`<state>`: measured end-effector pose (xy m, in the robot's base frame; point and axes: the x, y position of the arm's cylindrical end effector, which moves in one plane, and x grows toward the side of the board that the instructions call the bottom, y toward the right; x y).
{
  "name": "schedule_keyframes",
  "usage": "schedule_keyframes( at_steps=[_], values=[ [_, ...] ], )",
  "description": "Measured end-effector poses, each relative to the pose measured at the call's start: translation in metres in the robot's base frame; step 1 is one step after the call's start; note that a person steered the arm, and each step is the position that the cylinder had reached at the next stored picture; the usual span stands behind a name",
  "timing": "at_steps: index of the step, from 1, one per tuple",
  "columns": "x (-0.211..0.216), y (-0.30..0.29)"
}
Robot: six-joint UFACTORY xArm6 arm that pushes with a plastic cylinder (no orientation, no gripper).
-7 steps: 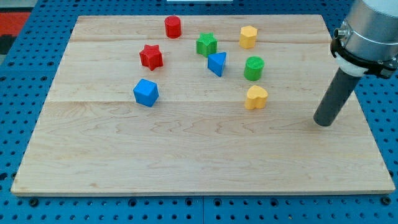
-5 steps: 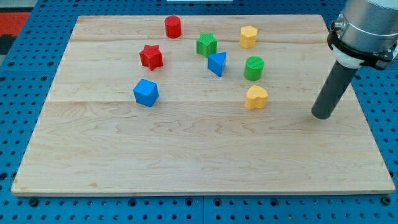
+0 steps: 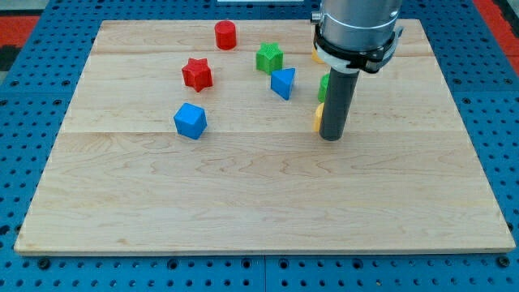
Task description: Move the yellow heart to the left side of the yellow hexagon
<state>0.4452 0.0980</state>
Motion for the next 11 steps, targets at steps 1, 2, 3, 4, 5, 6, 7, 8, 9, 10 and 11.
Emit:
schedule_keyframes(
  at_steps=[1,2,3,4,5,6,7,8,9,10,11],
  values=[
    [-0.003,0.008],
    [-0.004,0.009],
    [-0.004,0.006],
    [-0.004,0.002],
    [-0.005,0.021],
    [-0.015,0.037],
    [-0.017,0.037],
    [-0.017,0.037],
    [-0.017,0.037],
    [-0.014,0.024],
    [0.017,-0.009]
  ],
)
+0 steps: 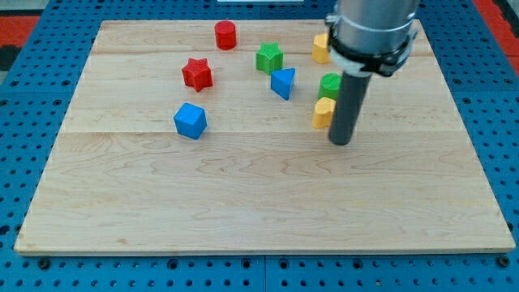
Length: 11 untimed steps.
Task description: Move the yellow heart to the left side of the yellow hexagon
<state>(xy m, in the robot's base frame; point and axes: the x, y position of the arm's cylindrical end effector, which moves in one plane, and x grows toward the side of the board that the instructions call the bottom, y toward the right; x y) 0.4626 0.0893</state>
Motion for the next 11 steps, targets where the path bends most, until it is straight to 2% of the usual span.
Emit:
schedule_keyframes(
  at_steps=[1,2,3,4,6,8,9,11],
  values=[
    [-0.026,-0.004],
    [-0.052,0.027],
    [-0.066,0.029],
    [-0.068,0.001],
    [-0.122,-0.014],
    [-0.131,-0.023],
    [-0.134,-0.053],
    [-0.197,-0.058]
  ],
)
